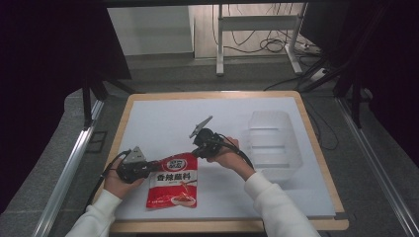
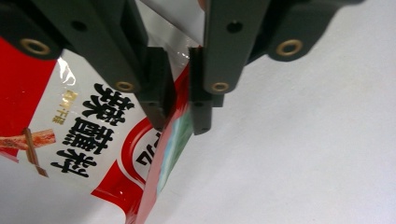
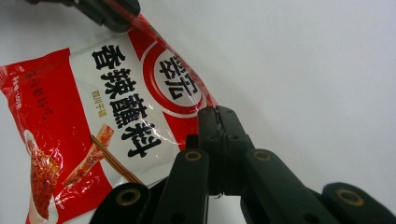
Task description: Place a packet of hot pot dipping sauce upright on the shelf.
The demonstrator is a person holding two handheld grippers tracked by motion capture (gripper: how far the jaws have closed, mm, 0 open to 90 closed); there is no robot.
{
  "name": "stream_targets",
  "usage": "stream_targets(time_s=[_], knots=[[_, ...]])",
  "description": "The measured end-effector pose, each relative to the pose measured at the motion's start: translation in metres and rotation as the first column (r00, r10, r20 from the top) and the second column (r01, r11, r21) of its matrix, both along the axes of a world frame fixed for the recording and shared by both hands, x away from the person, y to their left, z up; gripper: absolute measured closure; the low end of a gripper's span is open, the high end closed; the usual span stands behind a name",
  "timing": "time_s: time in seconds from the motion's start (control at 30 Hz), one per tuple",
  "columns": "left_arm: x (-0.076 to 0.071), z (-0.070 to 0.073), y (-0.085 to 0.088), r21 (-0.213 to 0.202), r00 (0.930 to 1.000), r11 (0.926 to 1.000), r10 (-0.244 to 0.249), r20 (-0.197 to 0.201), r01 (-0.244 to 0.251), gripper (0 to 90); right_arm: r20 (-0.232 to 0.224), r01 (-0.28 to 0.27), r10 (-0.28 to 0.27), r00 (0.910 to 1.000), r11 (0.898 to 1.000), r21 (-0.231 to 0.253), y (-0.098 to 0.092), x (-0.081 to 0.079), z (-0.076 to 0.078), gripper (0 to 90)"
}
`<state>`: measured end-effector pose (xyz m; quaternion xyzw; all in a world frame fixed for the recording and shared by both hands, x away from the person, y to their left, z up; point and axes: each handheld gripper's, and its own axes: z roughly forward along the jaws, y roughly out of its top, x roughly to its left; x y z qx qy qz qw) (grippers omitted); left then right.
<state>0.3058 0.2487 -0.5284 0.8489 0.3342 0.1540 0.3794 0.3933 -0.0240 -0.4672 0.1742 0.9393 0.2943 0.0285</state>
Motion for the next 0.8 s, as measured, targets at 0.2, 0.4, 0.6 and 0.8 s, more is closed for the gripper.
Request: stream_targets(time_s=[0.2,0.4,0.6,0.8], knots=[[0.000,-0.002,0.001,0.018,0.9998,0.9997,-0.019,0.003,0.019,87.5,0.000,-0.006,0.006,1.0000,1.000,-0.009,0.002,0.000,-0.001,83.2],[0.000,-0.002,0.001,0.024,0.9996,0.9994,-0.026,0.009,0.025,88.3,0.032,-0.007,0.008,0.9995,1.000,-0.013,0.006,0.003,0.012,52.4],[0.000,-0.003,0.000,0.021,0.9997,0.9995,-0.023,0.011,0.023,88.4,0.044,-0.041,0.044,0.9981,0.997,-0.066,0.026,0.004,0.011,48.1],[0.001,-0.004,0.001,0.022,0.9996,0.9994,-0.027,0.011,0.027,88.2,0.028,-0.080,0.084,0.9961,0.989,-0.122,0.050,0.011,0.001,52.0]])
